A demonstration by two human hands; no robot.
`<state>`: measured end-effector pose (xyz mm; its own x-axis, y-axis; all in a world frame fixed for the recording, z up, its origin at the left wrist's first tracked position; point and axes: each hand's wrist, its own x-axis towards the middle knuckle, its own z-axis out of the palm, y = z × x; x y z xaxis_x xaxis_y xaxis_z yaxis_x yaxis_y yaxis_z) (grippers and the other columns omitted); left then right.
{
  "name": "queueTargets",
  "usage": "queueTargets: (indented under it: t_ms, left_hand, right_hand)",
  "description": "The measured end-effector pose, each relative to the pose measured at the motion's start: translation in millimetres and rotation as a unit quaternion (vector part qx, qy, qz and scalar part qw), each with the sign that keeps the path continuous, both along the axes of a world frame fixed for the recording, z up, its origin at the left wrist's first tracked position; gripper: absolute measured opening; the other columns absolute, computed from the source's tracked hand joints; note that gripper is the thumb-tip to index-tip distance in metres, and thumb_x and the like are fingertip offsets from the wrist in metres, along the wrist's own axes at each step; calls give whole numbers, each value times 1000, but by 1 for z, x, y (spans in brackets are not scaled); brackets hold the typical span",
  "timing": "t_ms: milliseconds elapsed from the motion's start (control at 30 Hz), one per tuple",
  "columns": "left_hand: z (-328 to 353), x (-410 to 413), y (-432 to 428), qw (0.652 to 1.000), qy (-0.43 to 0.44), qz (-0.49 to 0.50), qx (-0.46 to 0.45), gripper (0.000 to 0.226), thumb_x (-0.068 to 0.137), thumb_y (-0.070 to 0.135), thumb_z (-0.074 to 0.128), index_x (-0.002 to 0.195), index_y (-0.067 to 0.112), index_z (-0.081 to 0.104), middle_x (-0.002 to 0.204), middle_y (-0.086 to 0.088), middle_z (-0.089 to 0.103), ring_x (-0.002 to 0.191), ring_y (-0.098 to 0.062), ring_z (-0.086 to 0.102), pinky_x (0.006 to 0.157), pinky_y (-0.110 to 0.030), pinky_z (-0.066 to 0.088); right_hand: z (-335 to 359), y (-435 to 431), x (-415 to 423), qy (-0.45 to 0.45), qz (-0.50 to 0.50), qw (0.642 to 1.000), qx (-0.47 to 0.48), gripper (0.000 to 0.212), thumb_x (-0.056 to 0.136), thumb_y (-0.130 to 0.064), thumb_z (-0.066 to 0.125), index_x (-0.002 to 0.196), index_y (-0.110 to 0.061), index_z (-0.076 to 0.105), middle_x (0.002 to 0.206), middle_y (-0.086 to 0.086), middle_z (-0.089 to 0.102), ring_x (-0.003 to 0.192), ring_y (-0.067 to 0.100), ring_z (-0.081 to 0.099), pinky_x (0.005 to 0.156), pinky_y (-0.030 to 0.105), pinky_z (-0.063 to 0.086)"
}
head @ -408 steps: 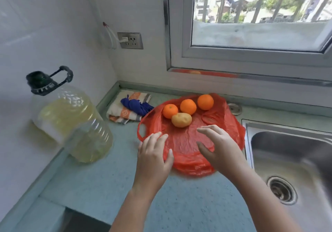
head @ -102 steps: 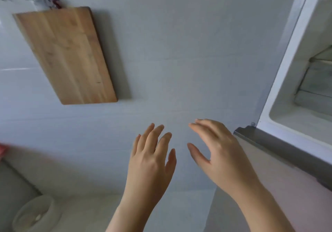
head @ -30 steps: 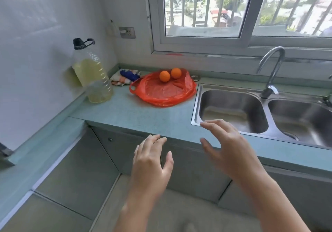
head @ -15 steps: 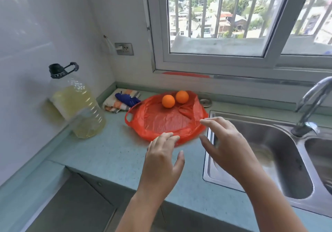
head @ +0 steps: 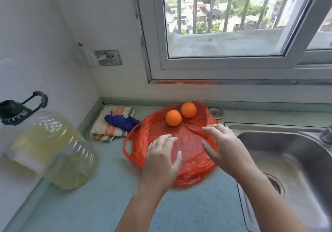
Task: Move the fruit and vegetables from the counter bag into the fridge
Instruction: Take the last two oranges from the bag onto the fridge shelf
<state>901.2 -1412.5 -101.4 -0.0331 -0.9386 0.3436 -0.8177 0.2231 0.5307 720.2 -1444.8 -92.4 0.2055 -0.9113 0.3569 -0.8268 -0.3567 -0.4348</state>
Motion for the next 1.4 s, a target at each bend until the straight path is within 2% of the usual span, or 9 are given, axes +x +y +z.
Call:
queueTargets:
  t_ms: [200,333,433,600,700,900,1167,1400]
  left_hand:
    - [-10,34,-75,1000,4,-29,8,45,79,36,43,112,10,61,115,-8,60,108,-23,55,94,-31,37]
    - [-31,38,-113,998,12,-48,37,37,83,22,57,117,8,59,121,-9,57,115,-24,51,100,-37,38]
    - [-45,37,-140,997,12,-56,60,35,84,17,60,119,10,57,124,-7,55,118,-22,48,102,-35,33]
    - [-68,37,-184,994,21,-46,92,36,84,16,61,120,9,57,125,-8,54,119,-22,47,102,-34,33]
    - [-82,35,-207,993,28,-35,107,38,84,16,61,121,8,55,127,-8,52,119,-23,46,102,-35,34]
    - [-108,27,-241,990,17,-13,138,43,85,21,61,125,10,52,135,-8,45,126,-24,37,106,-36,30]
    - [-133,18,-273,985,19,-3,173,58,82,31,64,133,15,43,141,-7,37,130,-22,31,107,-30,21]
    - [-153,18,-276,980,38,-2,194,78,75,32,72,140,16,32,142,-8,31,131,-23,30,106,-32,25]
  right_hand:
    - [-13,-59,26,20,-37,998,45,37,82,-23,65,117,-13,60,113,4,59,104,25,54,76,26,37]
    - [-27,-91,22,17,-58,995,83,38,84,-27,62,120,-16,57,116,0,56,111,21,49,83,29,42]
    - [-36,-120,25,23,-56,993,106,40,86,-30,58,124,-18,53,119,-2,53,112,18,47,85,28,41]
    - [-59,-170,28,38,-50,989,132,43,87,-33,56,128,-20,49,123,-4,51,113,17,47,79,22,36]
    - [-77,-200,25,30,-48,987,149,45,85,-30,59,127,-16,50,124,2,51,115,20,46,88,27,38]
    - [-107,-248,24,4,-55,984,167,50,81,-27,64,127,-12,50,125,8,50,117,25,44,94,36,41]
    - [-138,-287,33,-11,-47,981,188,61,77,-28,67,133,-17,42,136,8,40,125,26,37,96,42,41]
    - [-160,-294,41,-54,-37,972,227,80,72,-25,72,140,-26,29,133,9,36,121,30,40,95,38,42]
